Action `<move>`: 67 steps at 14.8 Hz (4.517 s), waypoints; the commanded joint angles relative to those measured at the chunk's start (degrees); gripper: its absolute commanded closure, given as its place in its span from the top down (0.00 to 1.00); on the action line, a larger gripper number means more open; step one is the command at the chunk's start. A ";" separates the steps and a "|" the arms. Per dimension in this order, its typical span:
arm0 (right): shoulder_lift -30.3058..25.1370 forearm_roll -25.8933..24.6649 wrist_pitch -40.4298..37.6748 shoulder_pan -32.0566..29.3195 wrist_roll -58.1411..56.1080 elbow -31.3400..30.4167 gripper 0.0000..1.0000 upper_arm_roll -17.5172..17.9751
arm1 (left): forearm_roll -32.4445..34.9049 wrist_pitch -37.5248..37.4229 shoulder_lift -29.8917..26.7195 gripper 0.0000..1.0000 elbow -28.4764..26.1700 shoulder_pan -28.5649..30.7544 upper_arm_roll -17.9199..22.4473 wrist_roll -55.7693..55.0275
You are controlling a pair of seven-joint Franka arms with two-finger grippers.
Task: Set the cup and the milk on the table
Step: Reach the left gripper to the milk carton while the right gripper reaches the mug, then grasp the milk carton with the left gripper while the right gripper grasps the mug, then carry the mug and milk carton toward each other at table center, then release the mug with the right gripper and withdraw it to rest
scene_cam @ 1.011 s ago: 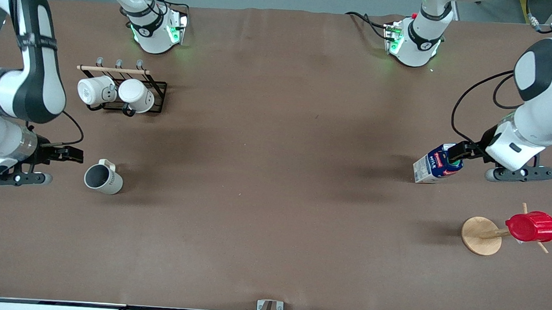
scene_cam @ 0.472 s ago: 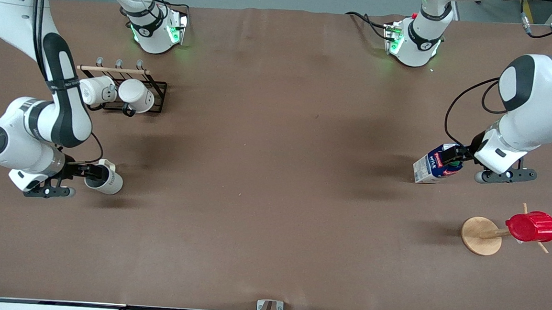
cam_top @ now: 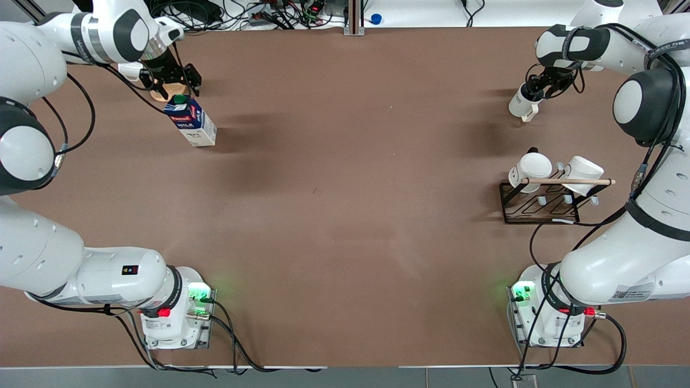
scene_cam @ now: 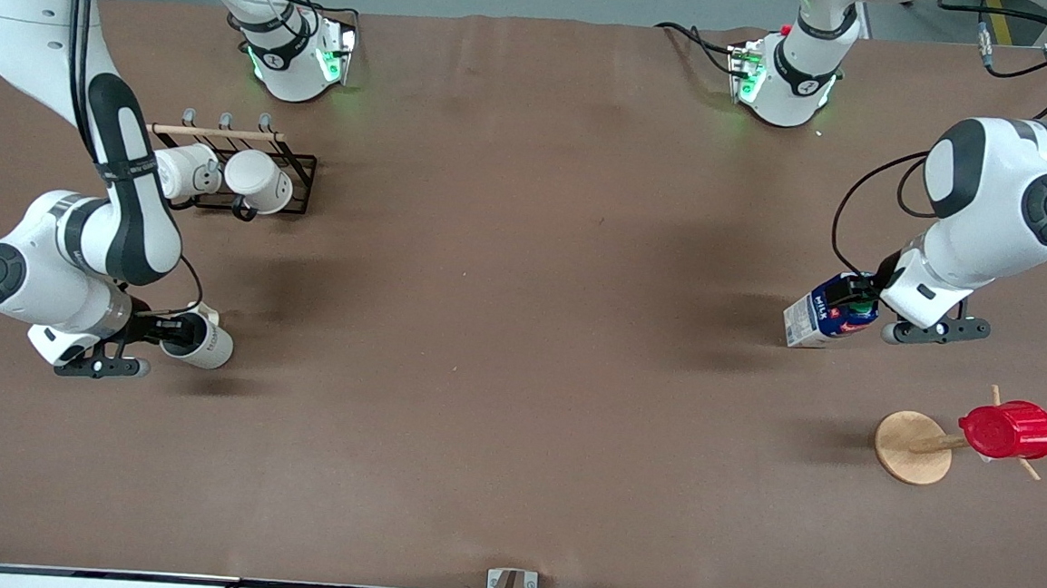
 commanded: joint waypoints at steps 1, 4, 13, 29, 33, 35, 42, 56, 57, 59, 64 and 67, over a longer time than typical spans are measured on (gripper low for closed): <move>-0.73 3.66 0.33 -0.08 -1.18 -0.81 0.00 0.08 | 1.42 1.93 -0.34 0.98 -2.03 0.27 -0.13 0.50; -1.26 4.56 -3.44 0.18 -0.83 1.11 0.00 0.08 | 1.43 2.37 0.18 0.98 -2.73 0.27 -0.13 0.50; -9.25 3.68 -25.60 7.57 15.47 13.07 0.00 6.03 | 1.43 2.98 0.27 0.32 -2.91 0.36 -0.05 0.58; 4.97 -20.05 -3.38 16.52 80.65 13.07 0.01 34.44 | 2.39 2.10 4.05 0.09 11.40 -0.78 -7.24 -2.48; 7.00 -20.67 -0.74 18.54 81.09 13.07 0.02 34.89 | 2.92 2.10 5.54 0.07 13.61 -3.76 -10.76 -8.03; 7.79 -20.85 -0.38 19.43 81.09 13.07 0.05 34.89 | 3.01 2.10 5.90 0.06 13.97 -7.62 -10.94 -10.30; 8.41 -21.11 1.99 19.87 81.97 12.81 0.53 34.89 | 7.21 2.19 14.94 0.00 20.02 -21.25 -10.77 -20.92; -1.94 -21.73 -12.65 14.08 78.38 12.81 1.00 34.80 | 9.78 0.27 20.58 0.00 25.30 -28.47 -10.94 -33.43; -4.92 -21.64 -15.21 12.76 76.10 12.72 1.00 34.54 | 9.78 0.08 20.49 0.00 25.30 -28.47 -10.94 -33.43; -10.11 -21.55 -19.52 10.39 72.40 12.81 1.00 32.79 | 9.86 0.08 20.40 0.00 24.96 -28.47 -10.94 -33.34; -20.67 -18.66 -25.77 9.77 60.21 12.90 1.00 20.05 | 10.04 -1.32 20.66 0.00 24.60 -28.91 -10.94 -32.56; -25.06 -13.74 -29.99 2.83 40.55 13.16 1.00 18.63 | 10.22 -1.32 21.02 0.01 24.69 -29.35 -11.03 -32.11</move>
